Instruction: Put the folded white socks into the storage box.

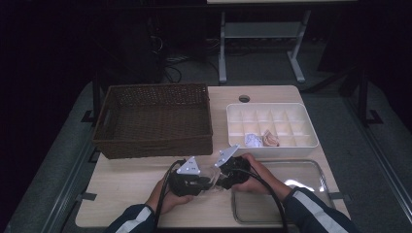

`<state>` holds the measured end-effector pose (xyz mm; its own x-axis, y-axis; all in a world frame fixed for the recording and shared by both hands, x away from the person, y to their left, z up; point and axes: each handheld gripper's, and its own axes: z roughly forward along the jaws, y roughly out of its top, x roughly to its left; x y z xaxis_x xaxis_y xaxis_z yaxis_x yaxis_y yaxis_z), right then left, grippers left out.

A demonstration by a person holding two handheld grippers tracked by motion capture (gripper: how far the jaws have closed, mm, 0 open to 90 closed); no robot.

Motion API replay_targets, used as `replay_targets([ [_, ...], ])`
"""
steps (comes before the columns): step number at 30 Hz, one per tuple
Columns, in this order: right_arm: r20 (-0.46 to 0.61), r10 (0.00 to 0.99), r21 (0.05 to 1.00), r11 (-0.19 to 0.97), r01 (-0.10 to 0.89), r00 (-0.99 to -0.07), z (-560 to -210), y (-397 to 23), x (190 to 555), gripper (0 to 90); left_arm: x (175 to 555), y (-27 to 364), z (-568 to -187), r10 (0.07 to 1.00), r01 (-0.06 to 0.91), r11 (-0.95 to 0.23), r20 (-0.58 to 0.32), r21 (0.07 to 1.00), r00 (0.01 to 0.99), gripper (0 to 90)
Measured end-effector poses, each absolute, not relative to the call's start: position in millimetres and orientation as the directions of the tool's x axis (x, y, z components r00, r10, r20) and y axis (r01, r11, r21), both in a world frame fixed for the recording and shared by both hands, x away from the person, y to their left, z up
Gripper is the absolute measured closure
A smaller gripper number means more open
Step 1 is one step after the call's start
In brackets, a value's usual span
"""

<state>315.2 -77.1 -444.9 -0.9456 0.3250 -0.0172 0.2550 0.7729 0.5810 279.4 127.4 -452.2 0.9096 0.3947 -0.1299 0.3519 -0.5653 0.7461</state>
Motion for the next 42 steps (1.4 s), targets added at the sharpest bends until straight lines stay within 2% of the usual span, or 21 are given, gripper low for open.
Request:
replay_targets([
  [3, -0.011, 0.3, 0.589, 0.773, 0.236, -0.954, -434, -84, 312, 45.3, 275, 135, -444, 0.394, 0.343, -0.555, -0.123, 0.757, 0.911, 51.3],
  [5, -0.004, 0.298, 0.611, 0.756, 0.234, -0.955, -427, -90, 310, 45.5, 273, 143, -438, 0.408, 0.349, -0.543, -0.124, 0.764, 0.905, 49.0],
  [8, -0.012, 0.33, 0.649, 0.72, 0.244, -0.944, -418, -96, 309, 51.6, 271, 153, -435, 0.421, 0.36, -0.519, -0.135, 0.776, 0.897, 54.9],
  [12, -0.017, 0.361, 0.687, 0.682, 0.252, -0.932, -413, -95, 307, 65.7, 271, 150, -441, 0.409, 0.355, -0.552, -0.126, 0.755, 0.904, 71.1],
  [17, -0.034, 0.363, 0.728, 0.647, 0.226, -0.931, -408, -88, 301, 80.1, 273, 140, -453, 0.404, 0.354, -0.592, -0.113, 0.724, 0.908, 79.6],
  [20, -0.049, 0.352, 0.731, 0.65, 0.206, -0.935, -410, -82, 299, 83.0, 276, 137, -458, 0.406, 0.359, -0.602, -0.114, 0.713, 0.907, 81.3],
  [26, -0.069, 0.333, 0.709, 0.679, 0.188, -0.941, -419, -70, 296, 80.7, 275, 133, -460, 0.398, 0.354, -0.609, -0.113, 0.709, 0.911, 80.2],
  [33, -0.086, 0.329, 0.605, 0.767, 0.213, -0.94, -440, -64, 302, 80.4, 273, 143, -453, 0.393, 0.357, -0.593, -0.128, 0.722, 0.911, 71.2],
  [39, -0.064, 0.33, 0.586, 0.776, 0.232, -0.942, -446, -62, 303, 80.4, 280, 159, -447, 0.491, 0.422, -0.509, -0.149, 0.75, 0.858, 55.8],
  [42, -0.095, 0.309, 0.577, 0.792, 0.201, -0.946, -446, -62, 303, 80.2, 287, 161, -450, 0.538, 0.458, -0.482, -0.16, 0.746, 0.827, 47.5],
])
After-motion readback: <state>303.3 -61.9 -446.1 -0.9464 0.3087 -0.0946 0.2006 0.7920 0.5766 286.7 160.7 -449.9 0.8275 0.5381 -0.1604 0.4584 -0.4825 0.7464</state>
